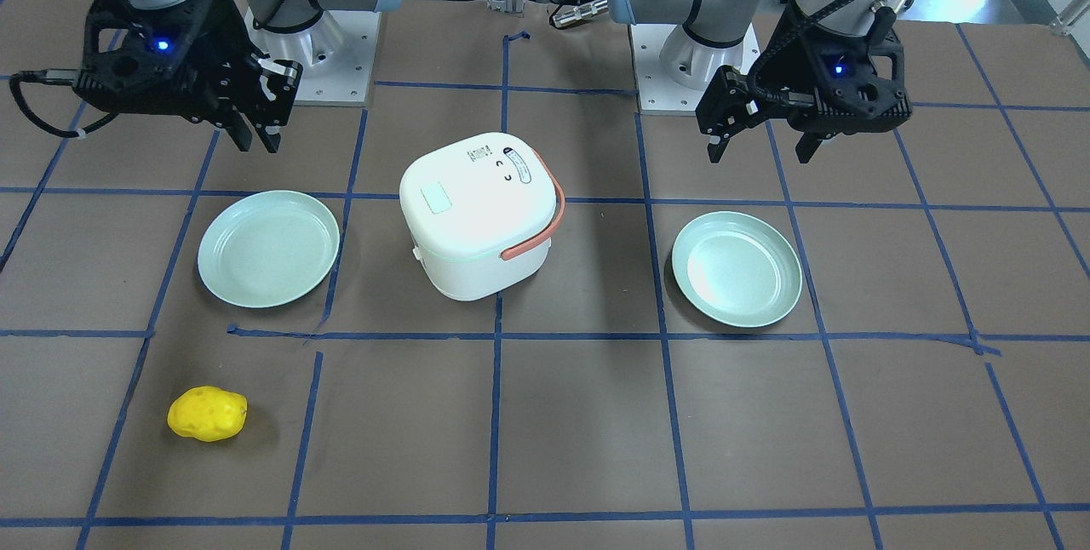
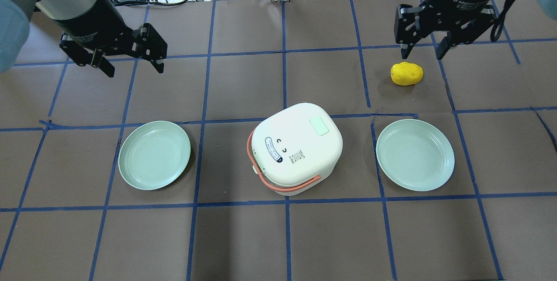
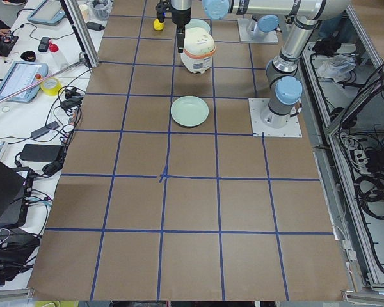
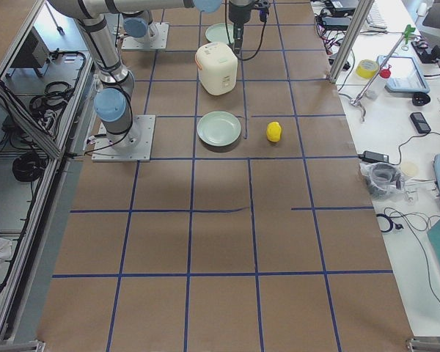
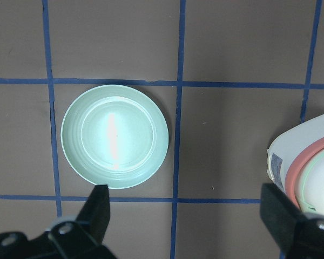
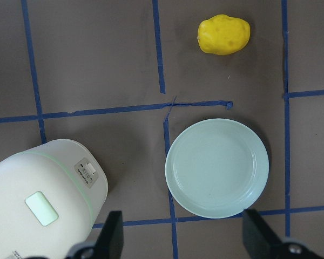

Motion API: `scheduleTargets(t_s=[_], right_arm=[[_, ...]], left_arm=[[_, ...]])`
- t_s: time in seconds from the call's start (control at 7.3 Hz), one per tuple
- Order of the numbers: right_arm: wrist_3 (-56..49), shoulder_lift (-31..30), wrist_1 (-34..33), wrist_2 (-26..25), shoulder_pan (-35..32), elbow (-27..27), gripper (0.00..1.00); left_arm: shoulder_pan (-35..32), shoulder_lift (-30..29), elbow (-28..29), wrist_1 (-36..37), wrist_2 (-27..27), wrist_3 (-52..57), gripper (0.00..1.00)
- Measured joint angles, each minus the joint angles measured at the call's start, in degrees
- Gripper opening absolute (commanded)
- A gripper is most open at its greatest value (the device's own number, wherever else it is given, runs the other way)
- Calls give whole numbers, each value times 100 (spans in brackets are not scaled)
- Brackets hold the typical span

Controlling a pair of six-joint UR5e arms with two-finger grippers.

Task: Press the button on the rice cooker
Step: 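Move the right gripper over the rice cooker's green lid button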

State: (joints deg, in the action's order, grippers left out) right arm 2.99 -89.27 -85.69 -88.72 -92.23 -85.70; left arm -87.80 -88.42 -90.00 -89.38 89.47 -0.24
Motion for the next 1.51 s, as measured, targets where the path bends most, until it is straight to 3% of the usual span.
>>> scheduleTargets(t_s=[0.82, 1.51], right_arm=[[258, 606, -191, 103, -1118, -92, 0], [250, 754, -864, 280, -1260, -762, 0]], left_arm=[[0, 0, 0, 0, 0, 1, 100], [0, 0, 0, 0, 0, 0, 100]])
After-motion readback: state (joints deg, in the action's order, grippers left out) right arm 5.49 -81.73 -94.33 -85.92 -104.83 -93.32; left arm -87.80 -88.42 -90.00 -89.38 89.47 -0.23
